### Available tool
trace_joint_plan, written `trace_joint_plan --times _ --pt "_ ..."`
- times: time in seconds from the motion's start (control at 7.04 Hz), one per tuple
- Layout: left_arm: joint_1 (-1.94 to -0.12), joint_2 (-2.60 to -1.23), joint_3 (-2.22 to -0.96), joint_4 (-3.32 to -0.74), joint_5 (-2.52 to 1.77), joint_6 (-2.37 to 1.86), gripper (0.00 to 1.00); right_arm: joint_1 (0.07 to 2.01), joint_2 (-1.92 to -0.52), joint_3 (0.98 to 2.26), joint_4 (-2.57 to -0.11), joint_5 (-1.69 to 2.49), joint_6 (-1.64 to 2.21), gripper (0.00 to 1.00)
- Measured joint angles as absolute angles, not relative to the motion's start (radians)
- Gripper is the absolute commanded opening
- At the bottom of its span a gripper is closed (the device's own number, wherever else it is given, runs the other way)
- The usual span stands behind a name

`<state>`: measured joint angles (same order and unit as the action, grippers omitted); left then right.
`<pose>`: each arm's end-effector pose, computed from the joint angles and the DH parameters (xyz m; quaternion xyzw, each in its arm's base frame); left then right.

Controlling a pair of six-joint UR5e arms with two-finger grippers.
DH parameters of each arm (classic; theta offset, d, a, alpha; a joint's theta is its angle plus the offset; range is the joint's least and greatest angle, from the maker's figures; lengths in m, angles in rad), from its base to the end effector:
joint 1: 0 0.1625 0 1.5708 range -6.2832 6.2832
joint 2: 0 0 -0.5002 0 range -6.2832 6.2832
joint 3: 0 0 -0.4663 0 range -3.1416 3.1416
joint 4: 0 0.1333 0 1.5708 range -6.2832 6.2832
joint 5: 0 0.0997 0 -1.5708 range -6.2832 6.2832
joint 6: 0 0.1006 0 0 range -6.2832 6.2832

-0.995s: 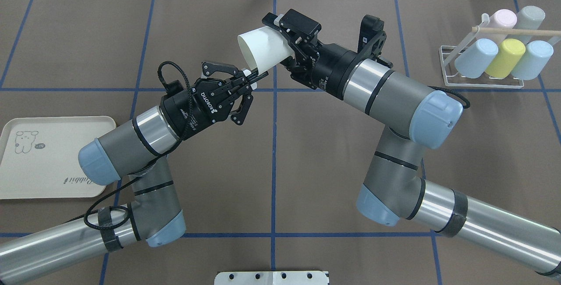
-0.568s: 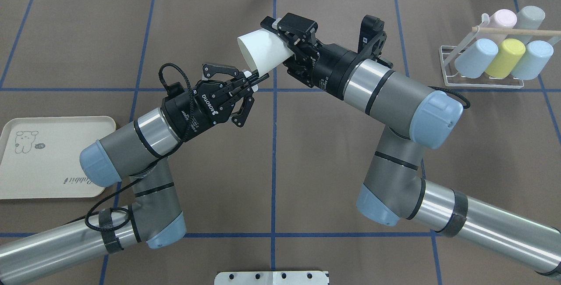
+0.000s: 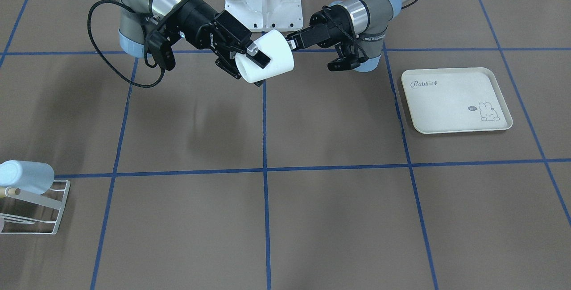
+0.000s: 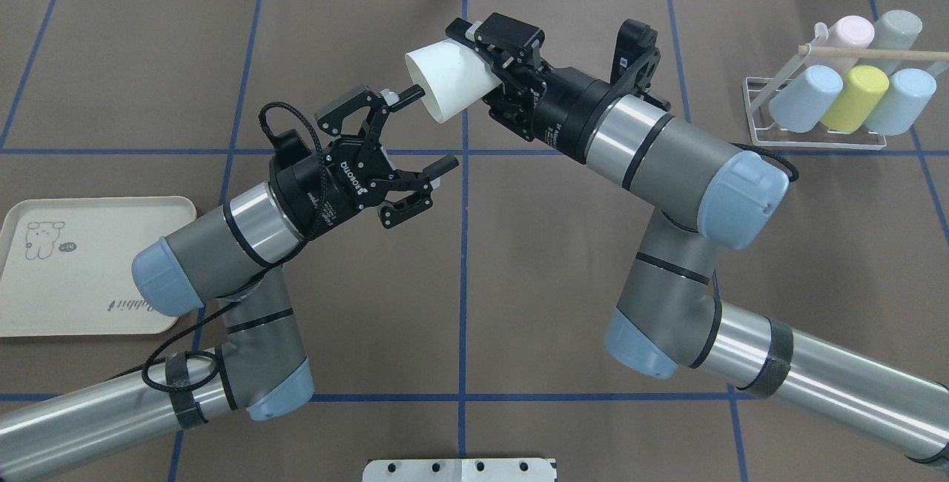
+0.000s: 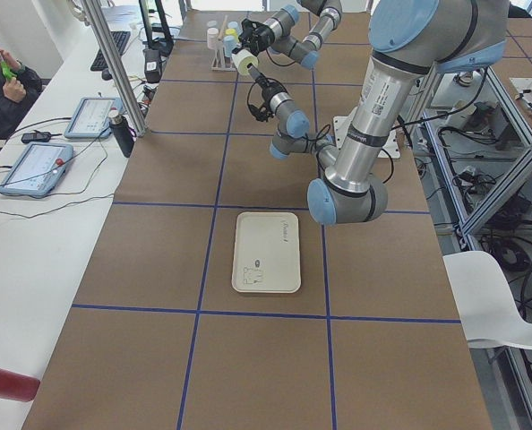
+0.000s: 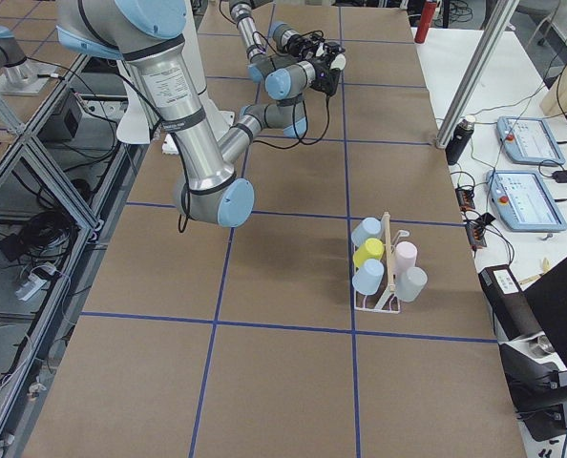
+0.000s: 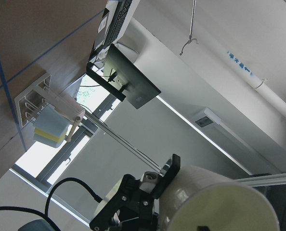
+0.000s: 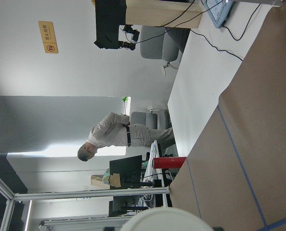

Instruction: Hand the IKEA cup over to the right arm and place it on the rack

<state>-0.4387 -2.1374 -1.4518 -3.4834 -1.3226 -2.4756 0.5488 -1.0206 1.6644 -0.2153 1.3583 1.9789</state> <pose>0.5546 -0.4348 0.2433 -0.1660 0.9036 -0.3248 0.2246 -0.5017 -0.4879 0.1774 0.1160 -0.8304 0.3267 0.4361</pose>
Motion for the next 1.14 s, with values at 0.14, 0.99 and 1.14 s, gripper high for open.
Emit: trace_joint_plan --times 0.14,0.99,1.14 --pt "-0.44 -2.136 -1.454 -3.484 -1.326 -2.471 1.0 0.562 -1.022 1.664 -0.217 1.35 1.975 0.0" --pt "-0.484 -2.115 -1.534 -3.23 -1.41 -2.18 1.0 0.766 -1.099 1.622 -0.503 1.359 1.622 0.0" --pt "-0.498 -2.114 -1.586 -3.097 -1.44 -2.121 1.0 0.82 -1.131 1.623 -0.58 1.361 1.542 0.0"
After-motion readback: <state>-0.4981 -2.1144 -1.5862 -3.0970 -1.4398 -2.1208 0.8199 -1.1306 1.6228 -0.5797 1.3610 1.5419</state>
